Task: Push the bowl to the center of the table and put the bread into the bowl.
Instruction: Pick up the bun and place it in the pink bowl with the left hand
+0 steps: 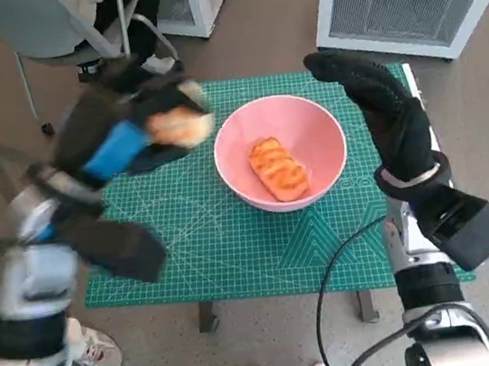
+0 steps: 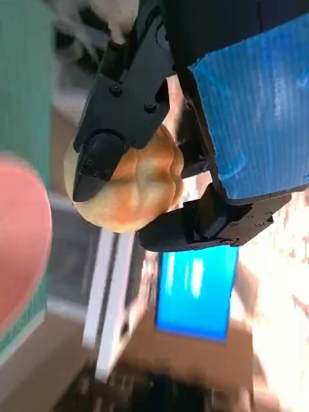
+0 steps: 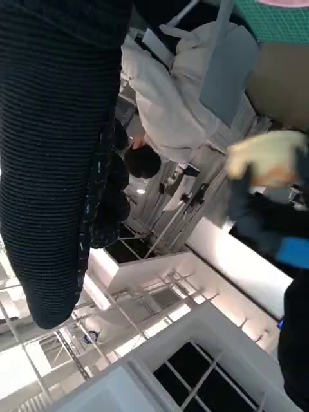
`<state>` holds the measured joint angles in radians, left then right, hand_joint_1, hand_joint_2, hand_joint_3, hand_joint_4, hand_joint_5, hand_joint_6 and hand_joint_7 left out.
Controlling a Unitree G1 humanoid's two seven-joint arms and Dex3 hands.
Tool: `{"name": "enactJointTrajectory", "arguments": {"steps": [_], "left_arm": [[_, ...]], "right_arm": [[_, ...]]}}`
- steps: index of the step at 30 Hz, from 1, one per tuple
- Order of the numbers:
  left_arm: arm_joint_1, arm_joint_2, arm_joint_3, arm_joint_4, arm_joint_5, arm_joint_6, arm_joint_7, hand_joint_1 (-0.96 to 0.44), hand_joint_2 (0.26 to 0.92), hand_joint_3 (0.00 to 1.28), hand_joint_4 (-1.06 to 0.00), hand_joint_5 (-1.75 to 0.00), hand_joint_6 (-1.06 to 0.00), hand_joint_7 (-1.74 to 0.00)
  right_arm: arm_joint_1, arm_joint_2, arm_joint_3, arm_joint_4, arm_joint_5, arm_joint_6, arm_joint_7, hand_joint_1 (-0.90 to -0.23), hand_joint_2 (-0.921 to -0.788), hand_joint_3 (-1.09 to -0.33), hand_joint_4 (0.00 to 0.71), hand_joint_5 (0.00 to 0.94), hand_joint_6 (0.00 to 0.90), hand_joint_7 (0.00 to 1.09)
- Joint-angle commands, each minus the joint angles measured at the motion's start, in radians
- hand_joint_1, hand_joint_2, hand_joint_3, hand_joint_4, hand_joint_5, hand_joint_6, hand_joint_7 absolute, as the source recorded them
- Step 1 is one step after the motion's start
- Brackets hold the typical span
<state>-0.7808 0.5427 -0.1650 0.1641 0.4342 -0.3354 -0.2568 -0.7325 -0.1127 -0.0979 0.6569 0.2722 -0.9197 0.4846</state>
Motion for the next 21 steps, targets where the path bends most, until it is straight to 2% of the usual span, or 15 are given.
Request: {"name": "enactJointTrajectory", "arguments": {"steps": [1,5,8,9,10,11,12,13,14,16,17,21], "left_arm": [[-0.105,-0.062,-0.065,0.156,0.018,-0.061,-0.001,0.00,0.920,0.11,-0.56,-1.20,-0.65,-1.24],[-0.190,-0.119,-0.121,0.348,0.036,-0.123,0.011,0.00,0.921,0.12,-0.57,-1.22,-0.63,-1.24],[-0.232,-0.158,-0.148,0.464,0.040,-0.129,-0.002,0.00,0.921,0.16,-0.55,-1.25,-0.56,-1.29],[-0.242,-0.168,-0.155,0.494,0.040,-0.127,-0.010,0.00,0.921,0.23,-0.46,-1.32,-0.50,-1.38],[-0.251,-0.178,-0.164,0.525,0.040,-0.117,-0.027,0.00,0.921,0.25,-0.43,-1.34,-0.47,-1.41],[-0.259,-0.185,-0.170,0.548,0.039,-0.112,-0.037,-0.07,0.921,0.30,-0.33,-1.25,-0.42,-1.47],[-0.266,-0.193,-0.177,0.571,0.039,-0.097,-0.057,-0.17,0.921,0.34,-0.27,-1.01,-0.38,-1.53],[-0.273,-0.198,-0.183,0.589,0.038,-0.089,-0.071,-0.16,0.884,0.33,-0.20,-0.78,-0.26,-1.28],[-0.277,-0.202,-0.189,0.603,0.037,-0.067,-0.099,-0.16,0.880,0.30,-0.19,-0.67,-0.23,-1.16],[-0.283,-0.206,-0.198,0.617,0.035,-0.031,-0.143,-0.17,0.884,0.19,-0.14,-0.30,-0.13,-0.82],[-0.284,-0.207,-0.201,0.619,0.034,-0.016,-0.160,-0.18,0.885,0.15,-0.13,-0.20,-0.09,-0.73],[-0.274,-0.209,-0.201,0.585,0.025,0.048,-0.214,-0.21,0.886,0.09,-0.09,-0.06,-0.02,-0.58]], "right_arm": [[0.014,-0.005,-0.006,0.006,0.001,0.009,0.006,-0.555,-0.921,-0.805,0.248,0.164,-0.001,0.71],[0.019,-0.008,-0.009,0.003,0.002,0.008,0.006,-0.553,-0.921,-0.806,0.246,0.168,-0.001,0.71],[0.023,-0.011,-0.013,0.005,0.007,0.006,0.010,-0.550,-0.921,-0.805,0.245,0.171,-0.001,0.71],[0.024,-0.012,-0.014,0.003,0.008,0.006,0.011,-0.550,-0.921,-0.803,0.245,0.173,-0.001,0.71],[0.027,-0.012,-0.015,0.000,0.009,0.005,0.011,-0.550,-0.921,-0.802,0.245,0.174,-0.001,0.71],[0.029,-0.011,-0.015,-0.003,0.009,0.004,0.011,-0.551,-0.921,-0.800,0.245,0.175,-0.001,0.70],[0.030,-0.012,-0.017,-0.004,0.009,0.003,0.011,-0.552,-0.921,-0.799,0.244,0.177,-0.001,0.69],[0.032,-0.012,-0.017,-0.006,0.009,0.002,0.011,-0.556,-0.921,-0.796,0.244,0.179,-0.001,0.68],[0.033,-0.012,-0.019,-0.007,0.008,-0.001,0.010,-0.557,-0.921,-0.794,0.243,0.180,-0.001,0.68],[0.035,-0.013,-0.021,-0.009,0.006,-0.004,0.008,-0.565,-0.921,-0.789,0.243,0.183,-0.001,0.67],[0.036,-0.013,-0.022,-0.010,0.004,-0.006,0.006,-0.566,-0.921,-0.788,0.243,0.184,-0.001,0.66],[0.034,-0.015,-0.025,-0.007,0.000,-0.014,0.003,-0.567,-0.921,-0.785,0.240,0.185,-0.001,0.66]]}}
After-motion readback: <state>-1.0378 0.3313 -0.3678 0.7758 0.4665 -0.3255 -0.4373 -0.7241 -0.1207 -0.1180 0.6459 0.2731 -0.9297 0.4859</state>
